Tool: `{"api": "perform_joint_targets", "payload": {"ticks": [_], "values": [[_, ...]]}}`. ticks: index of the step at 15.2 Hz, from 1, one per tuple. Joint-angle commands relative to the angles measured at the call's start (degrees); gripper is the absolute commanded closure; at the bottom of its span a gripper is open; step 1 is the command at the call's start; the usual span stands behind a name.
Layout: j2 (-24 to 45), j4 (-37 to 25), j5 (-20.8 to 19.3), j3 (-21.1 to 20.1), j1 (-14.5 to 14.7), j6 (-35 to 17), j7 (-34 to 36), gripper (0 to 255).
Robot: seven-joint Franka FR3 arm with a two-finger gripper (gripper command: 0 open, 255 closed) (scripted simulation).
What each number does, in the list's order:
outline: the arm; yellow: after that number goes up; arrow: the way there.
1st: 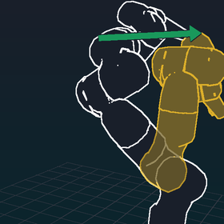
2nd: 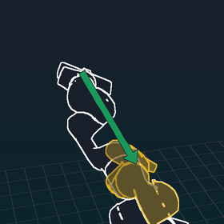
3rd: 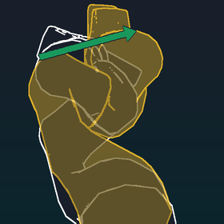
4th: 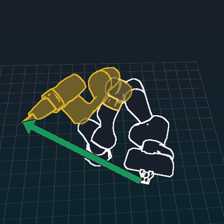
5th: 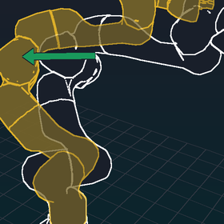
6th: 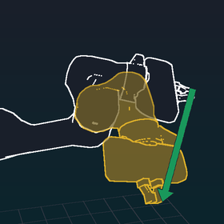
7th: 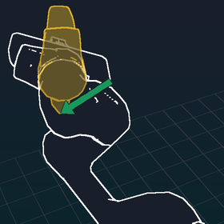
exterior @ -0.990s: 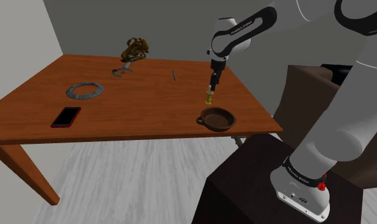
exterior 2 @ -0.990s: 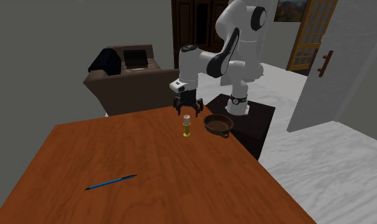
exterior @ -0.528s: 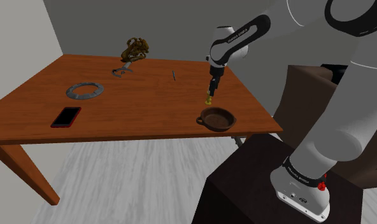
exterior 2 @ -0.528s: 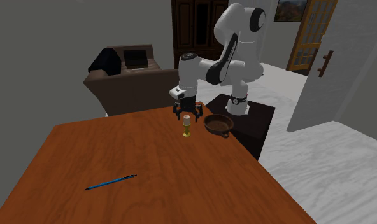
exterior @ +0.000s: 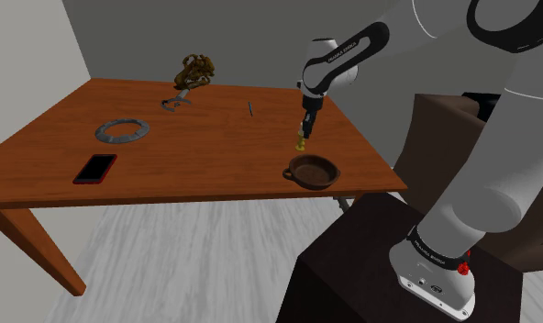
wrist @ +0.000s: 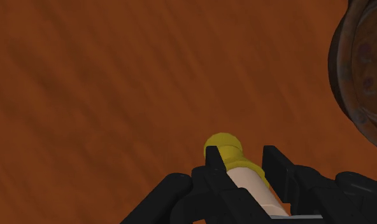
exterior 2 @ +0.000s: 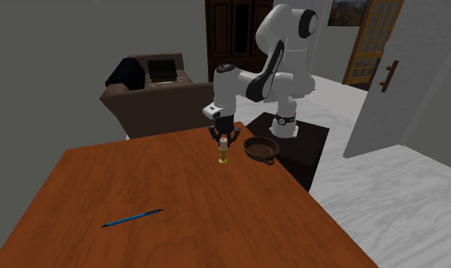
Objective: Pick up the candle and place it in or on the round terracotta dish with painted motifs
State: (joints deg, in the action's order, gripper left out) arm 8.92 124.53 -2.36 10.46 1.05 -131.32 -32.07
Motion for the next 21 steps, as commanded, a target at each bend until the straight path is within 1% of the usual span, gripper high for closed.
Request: {"api": "perform_joint_targets", "payload": {"ticks": [1,8,21], "values": [[0.02,0.03,0.02,-0.02,0.01,0.02,0.00,255],[0.03,0.04,0.02,-0.02,0.01,0.01,0.00,255],[-5.47,-3.98,-0.87,0.06,0.26,9.46,0.25,255]]}}
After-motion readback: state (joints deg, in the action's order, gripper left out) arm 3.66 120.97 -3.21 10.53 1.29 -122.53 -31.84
